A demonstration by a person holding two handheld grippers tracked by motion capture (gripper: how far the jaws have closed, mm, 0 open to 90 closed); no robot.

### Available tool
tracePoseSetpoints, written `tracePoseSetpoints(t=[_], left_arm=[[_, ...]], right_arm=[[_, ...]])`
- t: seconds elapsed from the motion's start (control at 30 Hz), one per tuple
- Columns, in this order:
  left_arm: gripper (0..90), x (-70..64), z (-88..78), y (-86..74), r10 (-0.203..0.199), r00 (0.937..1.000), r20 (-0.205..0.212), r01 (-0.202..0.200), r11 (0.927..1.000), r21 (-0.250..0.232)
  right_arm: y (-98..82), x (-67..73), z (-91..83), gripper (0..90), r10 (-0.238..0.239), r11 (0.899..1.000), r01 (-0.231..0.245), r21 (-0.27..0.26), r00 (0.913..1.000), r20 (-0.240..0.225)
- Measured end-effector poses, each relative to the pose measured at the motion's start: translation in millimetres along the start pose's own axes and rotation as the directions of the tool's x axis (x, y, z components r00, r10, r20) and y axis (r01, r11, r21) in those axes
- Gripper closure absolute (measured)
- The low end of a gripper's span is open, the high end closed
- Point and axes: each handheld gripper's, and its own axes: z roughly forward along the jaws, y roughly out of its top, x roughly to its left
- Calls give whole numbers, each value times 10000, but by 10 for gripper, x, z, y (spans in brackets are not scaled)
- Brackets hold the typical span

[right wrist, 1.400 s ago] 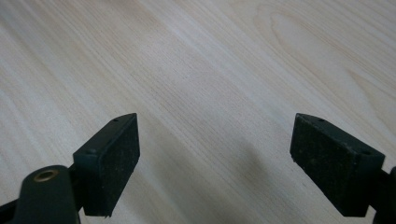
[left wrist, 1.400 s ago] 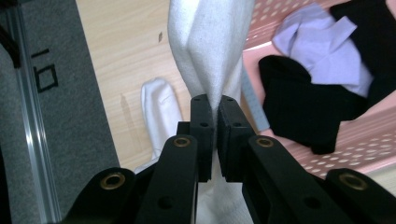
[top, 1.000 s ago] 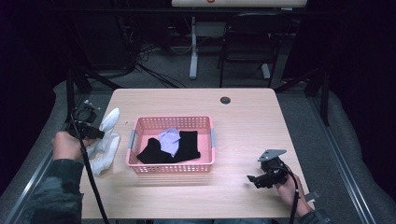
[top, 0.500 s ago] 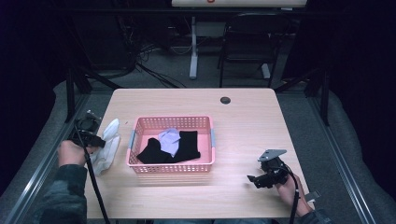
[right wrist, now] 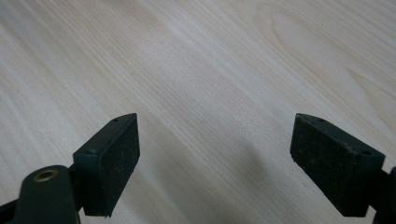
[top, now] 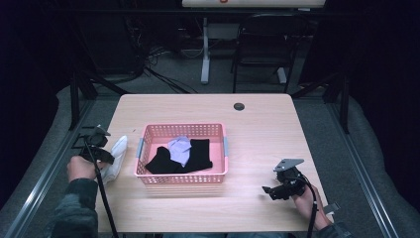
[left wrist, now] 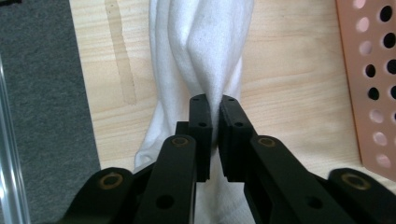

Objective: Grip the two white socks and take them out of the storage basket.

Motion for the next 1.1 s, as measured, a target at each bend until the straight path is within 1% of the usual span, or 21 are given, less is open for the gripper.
tracePoseSetpoints(t=[0.03,0.17,0.2,0.27,0.33,0.37,0.43,0.5,0.57,0.67,0.7,0.77,0.87,0.9,0.93,1.0,1.1], left_arm=[[826,4,7,-4,-22,10000,8,22,10000,-37],[748,21,-7,-14,-79,9999,114,80,9999,-102],[695,22,-15,-20,-94,9999,94,95,9999,-133],[630,26,-39,-33,-148,9999,84,150,9995,-276],[516,26,-71,-52,-250,9996,-112,245,9987,-449],[479,28,-91,-57,-278,9995,-133,272,9987,-440],[404,32,-148,-83,-355,9991,-217,341,9973,-648],[343,34,-210,-111,-441,9988,-207,420,9947,-935],[278,26,-281,-138,-362,9992,-197,338,9932,-1114],[204,-17,-383,-186,-236,9995,-211,204,9893,-1444],[186,-35,-423,-203,-144,9996,-243,105,9881,-1534],[154,-74,-500,-243,-34,9999,-166,4,9845,-1752],[140,-150,-589,-304,110,9998,-194,-148,9781,-2075],[135,-169,-619,-324,201,9997,-158,-230,9774,-2100],[128,-190,-646,-347,297,9993,-207,-334,9757,-2166],[114,-236,-681,-401,387,9990,-224,-429,9709,-2356],[97,-305,-710,-494,524,9983,-268,-574,9664,-2506]], right_arm=[[0,0,0,151,8,10000,-8,9,10000,-2],[-1,-2,-2,152,11,10000,-11,5,10000,6],[-1,-2,-2,151,7,10000,-7,-5,10000,4],[-1,-1,-2,151,8,10000,-8,-12,10000,0],[0,-1,-2,151,11,10000,-11,-8,10000,4],[0,-2,-3,151,-3,10000,3,-11,10000,-14],[-2,1,1,151,43,10000,-43,-82,10000,-29],[-2,3,0,151,49,9999,-49,-98,10000,-14],[-1,2,1,151,47,10000,-47,-73,10000,-35],[0,3,1,151,51,10000,-51,-78,10000,-37],[1,3,2,151,47,10000,-47,-81,10000,-38],[2,0,-1,151,-8,10000,8,-23,10000,-9],[5,-2,-6,151,-62,10000,62,41,10000,14],[5,0,-5,151,-45,10000,45,27,10000,26],[3,2,-1,151,-8,10000,8,-23,10000,-6],[3,3,-3,151,-8,10000,8,-31,10000,14],[2,0,-1,151,-8,10000,8,-28,10000,-14]])
